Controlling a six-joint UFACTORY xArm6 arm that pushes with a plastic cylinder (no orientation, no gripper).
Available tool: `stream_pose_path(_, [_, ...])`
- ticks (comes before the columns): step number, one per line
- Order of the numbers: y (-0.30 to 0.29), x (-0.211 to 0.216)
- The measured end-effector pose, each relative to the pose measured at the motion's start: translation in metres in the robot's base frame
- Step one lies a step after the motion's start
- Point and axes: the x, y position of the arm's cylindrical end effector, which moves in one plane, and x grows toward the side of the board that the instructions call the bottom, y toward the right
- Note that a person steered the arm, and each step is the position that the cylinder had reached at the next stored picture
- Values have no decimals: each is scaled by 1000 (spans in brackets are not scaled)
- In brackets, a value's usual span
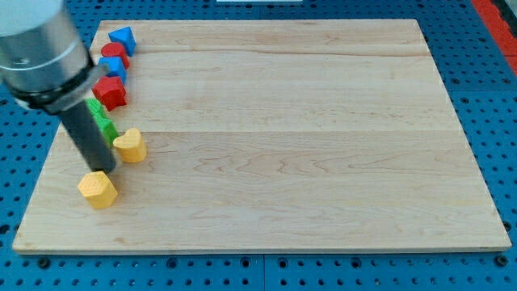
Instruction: Slide yellow hexagon to bottom center
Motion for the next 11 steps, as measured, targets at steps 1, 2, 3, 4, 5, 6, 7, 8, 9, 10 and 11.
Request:
stream_pose_path(1, [-34, -1])
stream_pose_path(2, [-22, 8])
stream_pose_path(3, [16, 15])
stream_pose_path(4, [27, 29])
stream_pose_path(5, [16, 50])
stream_pose_path(6, [11, 63])
stream_pose_path(7, [51, 72])
stream_pose_path(8, [73, 84])
stream_pose_path(9, [77, 91])
stream_pose_path(10, [119, 91])
stream_pose_path(11, [169, 88])
